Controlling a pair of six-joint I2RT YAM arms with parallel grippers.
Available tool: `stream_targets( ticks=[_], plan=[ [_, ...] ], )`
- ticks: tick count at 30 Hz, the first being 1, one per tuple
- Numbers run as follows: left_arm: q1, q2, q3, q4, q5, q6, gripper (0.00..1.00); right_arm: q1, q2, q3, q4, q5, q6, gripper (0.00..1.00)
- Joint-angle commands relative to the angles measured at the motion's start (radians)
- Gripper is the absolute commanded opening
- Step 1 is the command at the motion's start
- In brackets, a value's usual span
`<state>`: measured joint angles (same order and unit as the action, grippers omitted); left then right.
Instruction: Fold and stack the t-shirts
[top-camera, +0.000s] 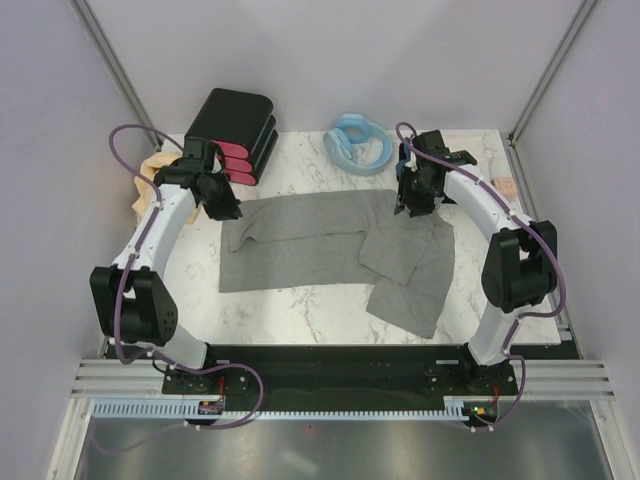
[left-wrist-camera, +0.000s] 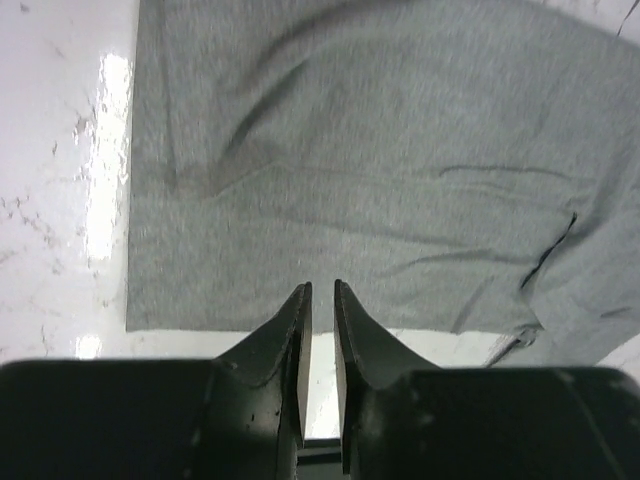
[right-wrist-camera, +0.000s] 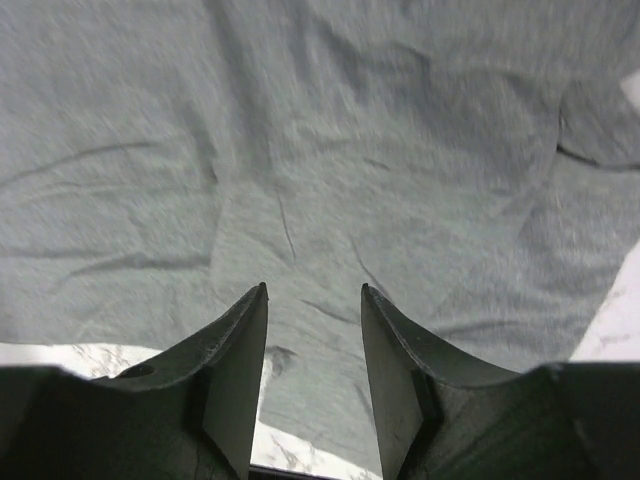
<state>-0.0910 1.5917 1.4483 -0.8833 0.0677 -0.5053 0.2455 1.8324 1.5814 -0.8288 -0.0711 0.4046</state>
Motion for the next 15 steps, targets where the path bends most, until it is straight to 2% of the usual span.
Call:
stream_targets(
  ticks=[1, 3, 7, 11, 15],
  plan=[
    [0.002, -0.169, -0.094, 0.033, 0.044, 0.010, 0.22, -0.002, -0.151, -0.110, -0.053, 0.048, 0.036, 0.51],
    [0.002, -0.206, -0.155, 0.049, 0.056, 0.007, 0.22, -0.009, -0.224, -0.194, -0.044, 0.012, 0.071, 0.52],
    [0.002, -0.263, -0.247, 0.105, 0.122, -0.010, 0.22, -0.008, -0.396, -0.473, 0.068, -0.059, 0.225, 0.53],
    [0.000, -0.231, -0.278, 0.139, 0.171, -0.004, 0.22, -0.005, -0.582, -0.612, 0.151, -0.053, 0.322, 0.53],
    [-0.038, -0.176, -0.258, 0.136, 0.185, -0.007, 0.21, -0.002, -0.696, -0.679, 0.117, 0.002, 0.364, 0.54]
  ],
)
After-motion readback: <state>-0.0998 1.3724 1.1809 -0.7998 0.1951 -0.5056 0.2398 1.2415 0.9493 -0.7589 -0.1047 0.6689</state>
